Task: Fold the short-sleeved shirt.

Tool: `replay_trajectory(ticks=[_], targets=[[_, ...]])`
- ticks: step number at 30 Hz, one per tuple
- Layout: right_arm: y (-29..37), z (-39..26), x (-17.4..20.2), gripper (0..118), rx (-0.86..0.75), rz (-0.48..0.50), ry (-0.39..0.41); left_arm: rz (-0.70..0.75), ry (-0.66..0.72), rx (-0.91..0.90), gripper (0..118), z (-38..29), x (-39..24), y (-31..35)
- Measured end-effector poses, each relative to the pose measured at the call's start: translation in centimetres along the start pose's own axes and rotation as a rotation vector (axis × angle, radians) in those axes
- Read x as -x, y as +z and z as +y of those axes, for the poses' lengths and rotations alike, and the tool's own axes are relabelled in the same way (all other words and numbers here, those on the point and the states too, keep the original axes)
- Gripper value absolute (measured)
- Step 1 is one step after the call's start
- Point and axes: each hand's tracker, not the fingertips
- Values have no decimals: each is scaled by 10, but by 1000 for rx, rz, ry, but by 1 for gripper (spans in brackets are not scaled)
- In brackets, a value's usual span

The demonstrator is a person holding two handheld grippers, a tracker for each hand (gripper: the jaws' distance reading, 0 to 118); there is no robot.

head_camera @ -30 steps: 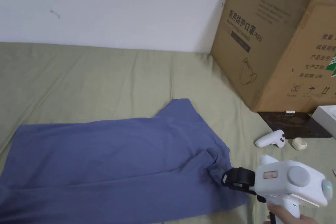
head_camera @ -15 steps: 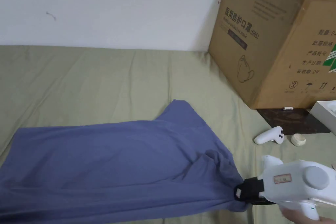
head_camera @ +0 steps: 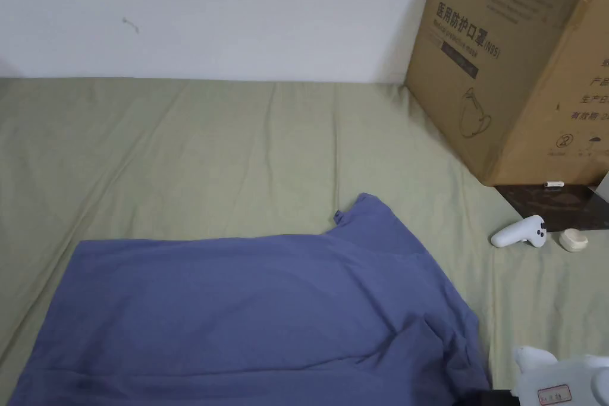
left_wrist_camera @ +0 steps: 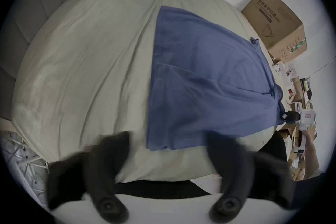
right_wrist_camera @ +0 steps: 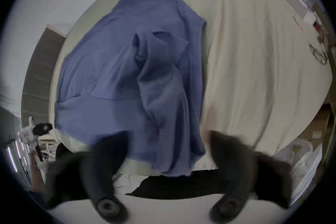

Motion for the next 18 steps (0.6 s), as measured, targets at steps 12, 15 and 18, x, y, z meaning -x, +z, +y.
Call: replay_trajectory(ticks=[12,15,18], targets=[[68,27,52,35,-253,66,147,-50,24,-264,62,41,-26,62],[76,35,76,4,-352,93,176,-60,-6,-263,1,63,-41,58],[70,56,90,1,-350,158,215,-79,-47,-287,1,81,-57,49]])
